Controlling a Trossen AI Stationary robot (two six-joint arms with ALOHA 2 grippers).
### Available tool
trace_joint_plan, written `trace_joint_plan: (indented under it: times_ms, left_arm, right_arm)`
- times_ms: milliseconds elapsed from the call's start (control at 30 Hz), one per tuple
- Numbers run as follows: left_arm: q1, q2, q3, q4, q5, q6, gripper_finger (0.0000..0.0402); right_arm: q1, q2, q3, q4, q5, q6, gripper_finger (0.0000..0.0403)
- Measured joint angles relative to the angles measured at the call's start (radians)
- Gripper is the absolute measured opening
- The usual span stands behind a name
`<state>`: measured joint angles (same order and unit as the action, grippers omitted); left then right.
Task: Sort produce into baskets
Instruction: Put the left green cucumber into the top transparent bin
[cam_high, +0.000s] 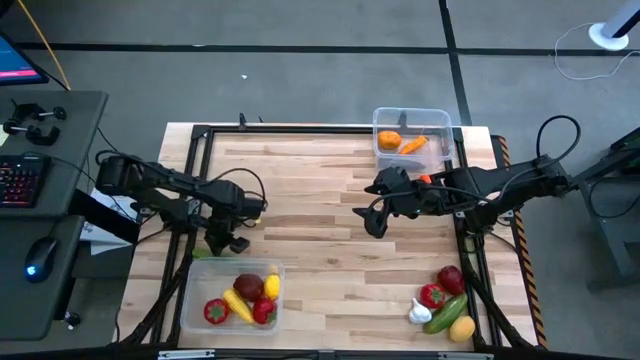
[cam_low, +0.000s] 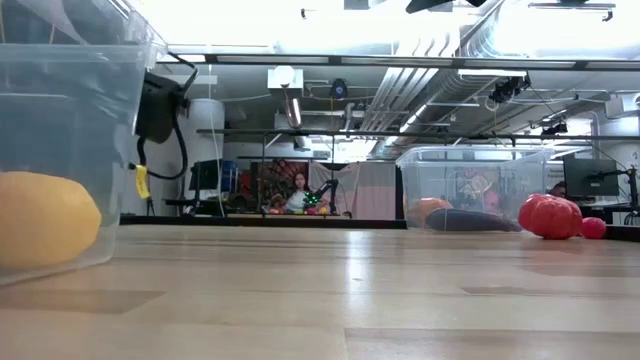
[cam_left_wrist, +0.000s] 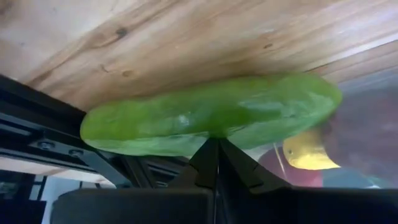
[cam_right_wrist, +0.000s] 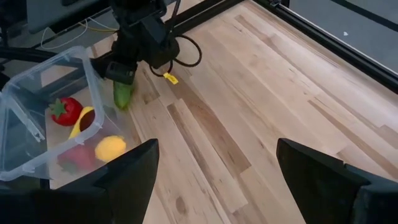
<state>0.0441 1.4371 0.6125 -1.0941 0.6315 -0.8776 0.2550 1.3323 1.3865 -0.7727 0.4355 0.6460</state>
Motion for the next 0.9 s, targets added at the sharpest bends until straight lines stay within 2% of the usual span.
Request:
trace_joint_plan:
  times_ms: [233,500,800,900]
  left_arm:
    - [-0.005,-0.015,0.005,-0.014,0.000,0.000,0.0000]
    - [-0.017,-0.044,0.066,-0.040,0.093,0.012,0.0000]
    - [-0.114,-0.021,0.020,-0.056,0.090,-0.046,0.0000]
    - [-0.126,-0.021,0.020,-0.024,0.048,-0.092,0.0000]
  right_arm:
    - [0.000,0.000,0.000,-0.016,0.000,-0.025,0.0316]
    - [0.000,0.000,0.000,-0.016,0.000,-0.027,0.0316]
    - [0.000,0.000,0.000,-0.030,0.000,-0.027,0.0316]
    - [0.000,0.000,0.000,-0.037,0.000,-0.037,0.0316]
